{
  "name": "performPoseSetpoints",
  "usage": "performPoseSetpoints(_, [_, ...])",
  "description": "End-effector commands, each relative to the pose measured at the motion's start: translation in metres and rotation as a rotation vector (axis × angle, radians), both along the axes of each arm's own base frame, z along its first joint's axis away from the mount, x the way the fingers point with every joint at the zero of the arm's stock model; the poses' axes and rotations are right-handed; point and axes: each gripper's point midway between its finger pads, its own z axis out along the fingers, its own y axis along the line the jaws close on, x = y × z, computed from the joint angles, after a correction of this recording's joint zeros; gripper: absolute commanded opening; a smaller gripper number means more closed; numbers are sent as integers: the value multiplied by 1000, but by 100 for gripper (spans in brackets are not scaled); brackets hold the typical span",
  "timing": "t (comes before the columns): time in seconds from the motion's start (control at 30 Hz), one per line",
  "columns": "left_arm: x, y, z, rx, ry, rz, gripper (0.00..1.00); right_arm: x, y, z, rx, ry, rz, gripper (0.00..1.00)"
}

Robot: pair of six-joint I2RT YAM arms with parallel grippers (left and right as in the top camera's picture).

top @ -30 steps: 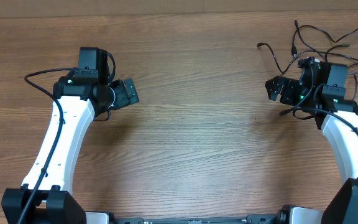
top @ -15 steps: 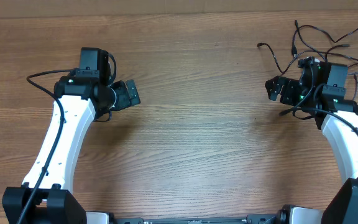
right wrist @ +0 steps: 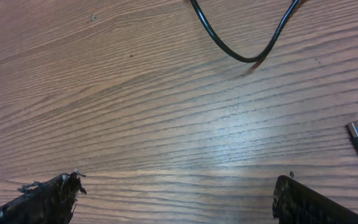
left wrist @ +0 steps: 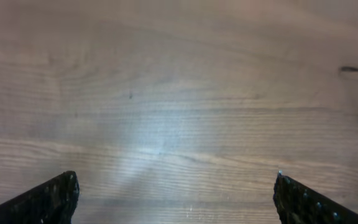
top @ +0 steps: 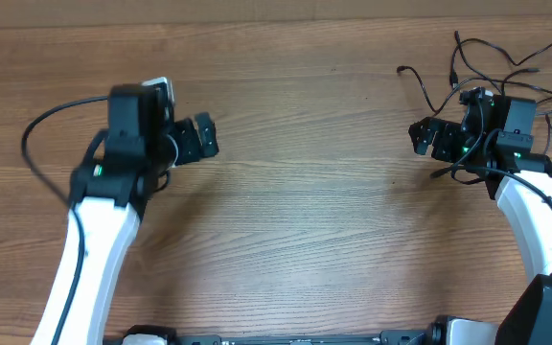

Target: Untangle cables

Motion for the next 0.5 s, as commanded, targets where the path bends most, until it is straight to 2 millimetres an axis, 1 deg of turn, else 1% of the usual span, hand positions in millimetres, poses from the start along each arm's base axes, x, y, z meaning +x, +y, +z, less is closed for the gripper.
performPoseSetpoints(0.0, [-14,4,9,63,-105,-58,99,5,-2,16,-21,-45,1,100])
performPoseSetpoints(0.07, [-19,7,13,65,-150,-53,99,5,-2,16,-21,-45,1,100])
performPoseSetpoints(0.27, [-27,26,19,47,-295,-3,100,5,-2,16,-21,-45,1,100])
performPoseSetpoints(0.37, [-32,30,23,34,-376,2,100,5,-2,16,-21,-45,1,100])
performPoseSetpoints(0.47, [-39,29,30,50,-466,-19,100,5,-2,16,-21,-45,1,100])
